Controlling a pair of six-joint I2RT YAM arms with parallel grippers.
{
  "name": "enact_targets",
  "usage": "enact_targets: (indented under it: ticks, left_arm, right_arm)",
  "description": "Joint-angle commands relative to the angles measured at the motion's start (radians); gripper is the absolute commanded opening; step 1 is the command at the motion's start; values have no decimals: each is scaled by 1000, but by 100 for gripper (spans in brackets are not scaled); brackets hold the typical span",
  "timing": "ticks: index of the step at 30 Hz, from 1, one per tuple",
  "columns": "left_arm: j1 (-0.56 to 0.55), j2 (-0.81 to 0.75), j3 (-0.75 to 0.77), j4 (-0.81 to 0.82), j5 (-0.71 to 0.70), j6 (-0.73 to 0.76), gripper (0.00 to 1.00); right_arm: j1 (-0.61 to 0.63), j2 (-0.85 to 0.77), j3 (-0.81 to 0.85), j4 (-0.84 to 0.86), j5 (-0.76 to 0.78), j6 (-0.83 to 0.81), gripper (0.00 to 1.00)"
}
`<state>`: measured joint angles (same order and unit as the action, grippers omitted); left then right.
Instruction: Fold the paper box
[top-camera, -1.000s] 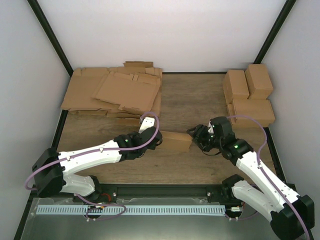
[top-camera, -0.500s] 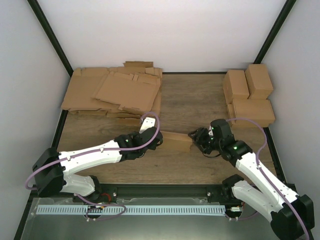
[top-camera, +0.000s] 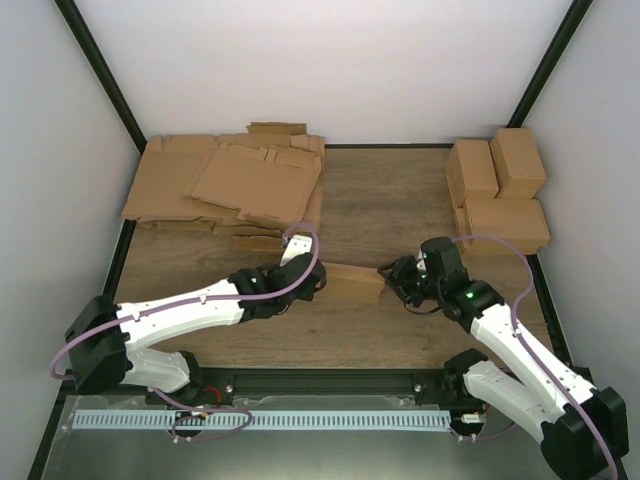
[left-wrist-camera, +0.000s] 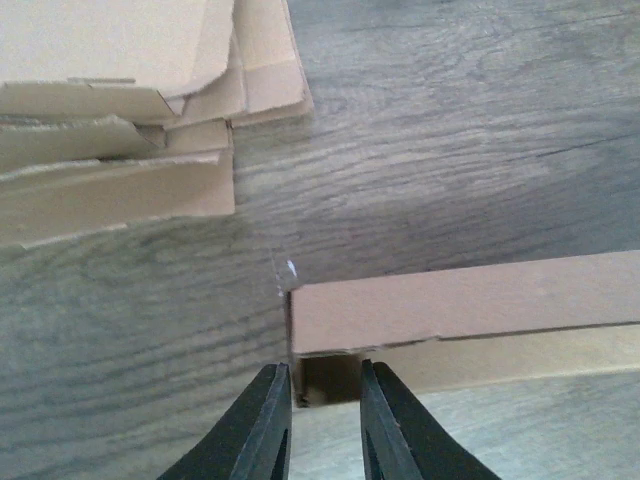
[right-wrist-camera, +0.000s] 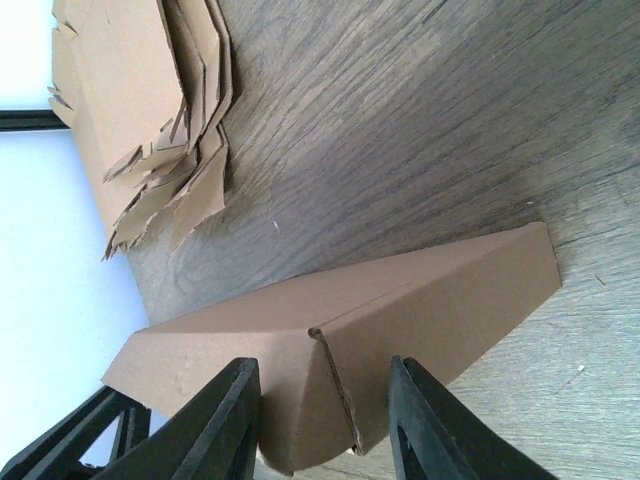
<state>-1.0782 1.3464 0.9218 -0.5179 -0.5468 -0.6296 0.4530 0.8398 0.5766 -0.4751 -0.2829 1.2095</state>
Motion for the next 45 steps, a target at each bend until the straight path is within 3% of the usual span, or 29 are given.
enact_targets:
  ticks: [1,8,12,20,24,27,31,37,45]
  left_arm:
    - [-7,-8,38,-59,77,-11,24]
    - [-7,-53,88,-156,118,-55,37]
    - [18,-118,96,-156,200,-63,50]
    - [256,-234,14,-8,607,-141,76]
    - [421,-305,-125,153,851,-287,78]
    - [486,-341,-236,335,998,-444,77]
    - [497,-387,-320,445,1023,-616,81]
    - [498,-428,-372,481,999,-778,99]
    - [496,-412,-405,533,1016,-881,99]
  right_arm:
    - [-5,18,-2,-15,23,-2,35]
    - [-5,45,10,-15,35,-8,34]
    - [-5,50,8,-6,33,-11,34]
    - [-5,51,15,0,30,-20,33]
    - [-5,50,17,-2,30,-24,33]
    - [-5,48,16,-4,31,-22,33]
    - [-5,48,15,-3,26,-22,33]
    - [-5,48,19,-8,27,-28,34]
    - [-5,54,20,-2,22,-30,34]
